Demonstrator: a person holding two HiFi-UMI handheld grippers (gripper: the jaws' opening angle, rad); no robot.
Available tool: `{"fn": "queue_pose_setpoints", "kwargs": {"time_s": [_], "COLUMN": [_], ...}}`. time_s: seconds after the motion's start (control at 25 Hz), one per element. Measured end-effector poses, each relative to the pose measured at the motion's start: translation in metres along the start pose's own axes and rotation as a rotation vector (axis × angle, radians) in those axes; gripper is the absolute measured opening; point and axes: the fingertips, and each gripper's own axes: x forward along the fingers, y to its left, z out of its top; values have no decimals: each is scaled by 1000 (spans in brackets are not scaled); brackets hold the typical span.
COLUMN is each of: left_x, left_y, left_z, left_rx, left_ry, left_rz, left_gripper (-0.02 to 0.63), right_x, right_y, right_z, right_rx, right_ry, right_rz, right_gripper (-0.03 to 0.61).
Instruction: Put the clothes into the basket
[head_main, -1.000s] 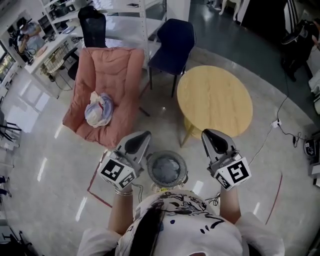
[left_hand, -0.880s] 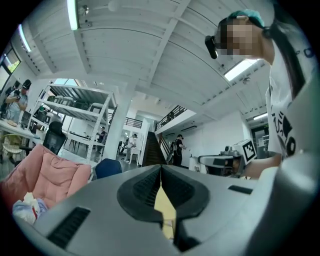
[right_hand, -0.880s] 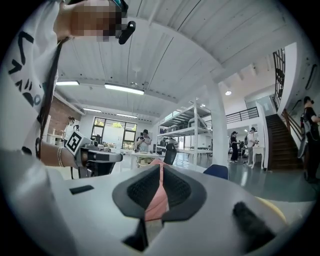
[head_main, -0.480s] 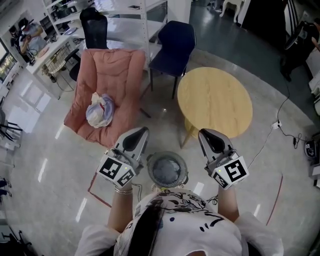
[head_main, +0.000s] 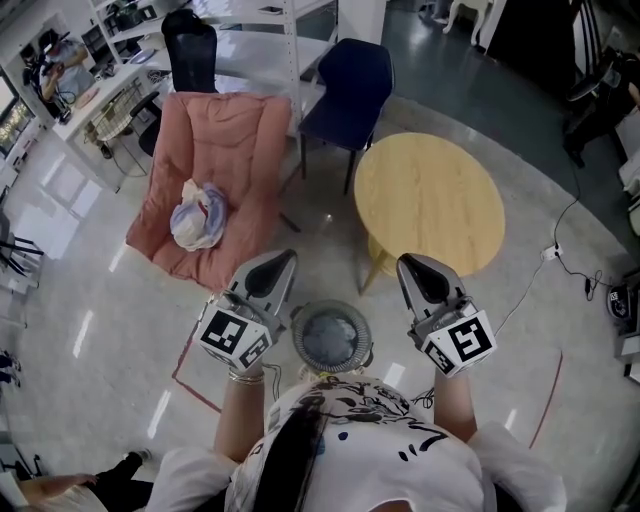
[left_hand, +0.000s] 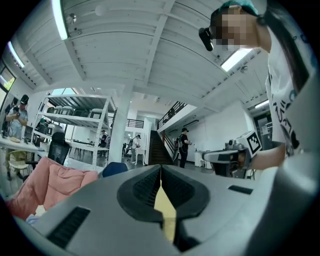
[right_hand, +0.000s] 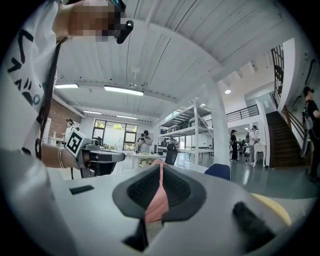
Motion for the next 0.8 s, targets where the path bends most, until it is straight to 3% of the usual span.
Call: {"fn": "queue_pose_setpoints", "kwargs": {"time_s": [0.24, 0.8], "left_x": [2, -7], "left_y": [-2, 3], "left_z": [6, 6], "left_rx": [13, -21], "left_ry": [-5, -5], "left_rz": [0, 15], "left_gripper": [18, 18], "right_x": [4, 5], "right_y": [-1, -4], "right_z": [-5, -1], "right_rx": [-45, -27], "right_ry": [47, 43], "right_rz": [4, 14], "right_gripper": [32, 32]}}
